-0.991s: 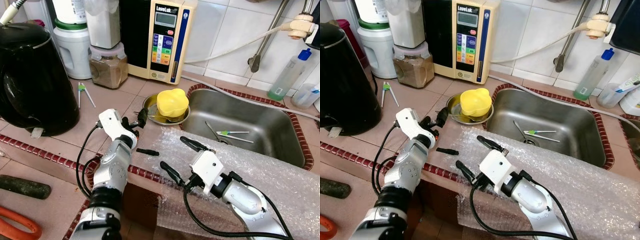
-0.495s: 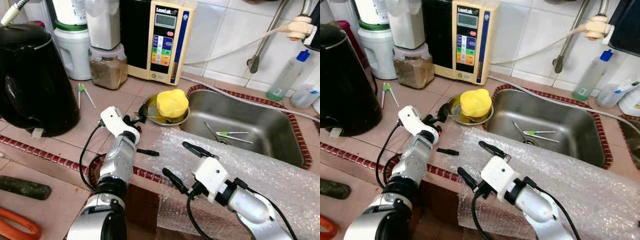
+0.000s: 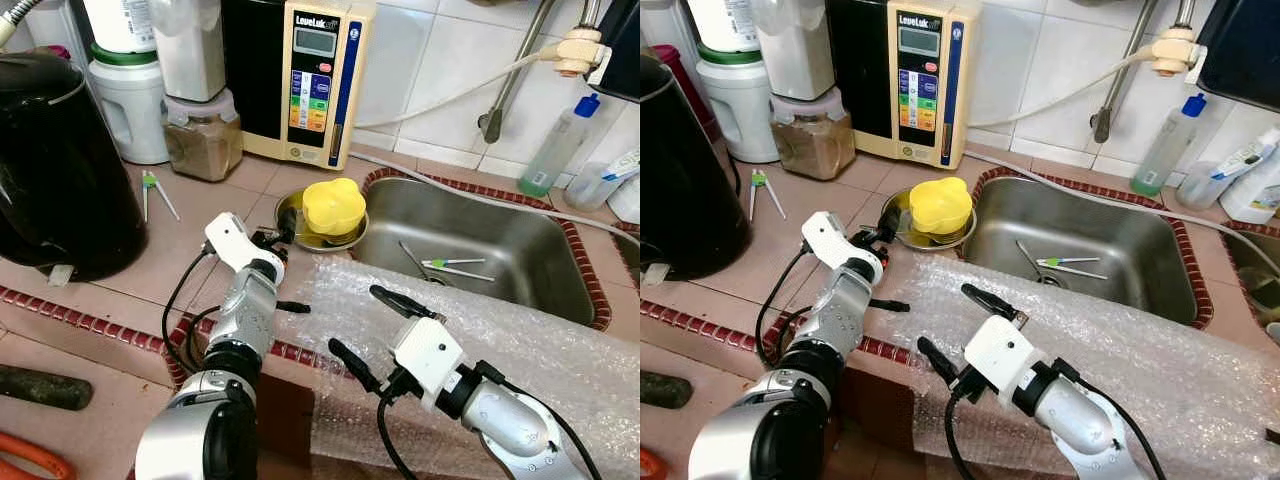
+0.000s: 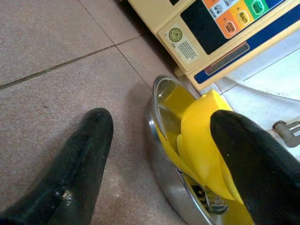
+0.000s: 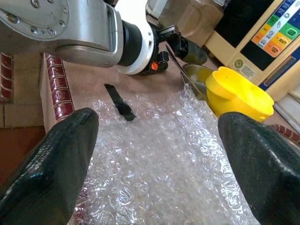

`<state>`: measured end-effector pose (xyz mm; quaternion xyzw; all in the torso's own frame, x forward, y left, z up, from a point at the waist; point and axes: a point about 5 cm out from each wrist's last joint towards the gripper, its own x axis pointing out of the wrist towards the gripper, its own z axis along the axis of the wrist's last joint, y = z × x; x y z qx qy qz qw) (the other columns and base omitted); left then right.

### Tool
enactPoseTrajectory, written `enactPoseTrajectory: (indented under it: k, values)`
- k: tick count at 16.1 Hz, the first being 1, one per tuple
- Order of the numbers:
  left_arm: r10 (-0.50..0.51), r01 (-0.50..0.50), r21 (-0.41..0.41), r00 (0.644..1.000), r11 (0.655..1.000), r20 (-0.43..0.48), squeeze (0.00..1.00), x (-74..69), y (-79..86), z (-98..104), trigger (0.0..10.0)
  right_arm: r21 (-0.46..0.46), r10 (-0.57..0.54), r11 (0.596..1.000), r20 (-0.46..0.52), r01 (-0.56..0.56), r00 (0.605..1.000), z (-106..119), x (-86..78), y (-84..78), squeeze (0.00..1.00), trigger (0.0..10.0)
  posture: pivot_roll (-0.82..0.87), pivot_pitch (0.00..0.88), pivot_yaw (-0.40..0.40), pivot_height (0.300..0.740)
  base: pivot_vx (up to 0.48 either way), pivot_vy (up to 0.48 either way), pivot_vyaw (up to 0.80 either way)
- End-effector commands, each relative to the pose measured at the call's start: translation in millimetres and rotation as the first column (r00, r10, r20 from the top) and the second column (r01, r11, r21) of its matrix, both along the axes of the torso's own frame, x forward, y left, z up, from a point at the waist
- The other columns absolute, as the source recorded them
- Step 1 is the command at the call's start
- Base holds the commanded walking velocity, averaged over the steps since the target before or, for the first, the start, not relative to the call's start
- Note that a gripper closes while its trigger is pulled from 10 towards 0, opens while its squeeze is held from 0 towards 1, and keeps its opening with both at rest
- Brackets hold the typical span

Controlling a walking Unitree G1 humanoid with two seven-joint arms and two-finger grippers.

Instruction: Kitchen organization

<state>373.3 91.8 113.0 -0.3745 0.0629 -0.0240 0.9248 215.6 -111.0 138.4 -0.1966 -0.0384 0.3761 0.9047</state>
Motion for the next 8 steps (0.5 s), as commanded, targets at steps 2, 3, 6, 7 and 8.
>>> enactPoseTrajectory:
  k: [2,3,6,7,8]
  values:
    - [-0.006,0.005,-0.018,0.998,1.0,-0.057,0.0,-3.8,-4.7,-11,0.0,-0.001,-0.014,1.0,0.024,0.014,1.0,6,0.2,-0.8,1.0,10.0,-0.01,0.0,-0.055,0.74,0.0,0.0,0.0]
    - [0.006,-0.006,-0.006,0.998,1.0,-0.056,0.0,-3.5,-2.6,-11,0.0,0.006,-0.02,1.0,0.025,0.02,0.999,6,0.6,-0.6,1.0,10.0,-0.01,0.0,-0.055,0.74,0.0,0.0,0.0]
    - [0.043,-0.042,0.02,0.997,0.999,-0.065,0.0,-3.7,4.2,-14,0.0,0.012,-0.039,0.999,0.035,0.039,0.999,7,3.9,-1.6,0.8,10.0,0.0,0.0,-0.057,0.74,0.0,0.0,0.0]
    - [0.061,-0.058,0.042,0.996,0.997,-0.069,0.0,-3.7,7.2,-14,0.0,0.01,-0.041,0.999,0.037,0.04,0.998,8,4.7,-2.2,0.73,10.0,0.0,0.0,-0.059,0.74,0.0,0.0,0.0]
    - [0.082,-0.078,0.059,0.994,0.995,-0.071,0.0,-3.6,10.4,-15,0.0,0.007,-0.042,0.999,0.04,0.041,0.998,8,5.5,-2.5,0.62,10.0,0.0,0.0,-0.061,0.74,0.0,0.0,0.0]
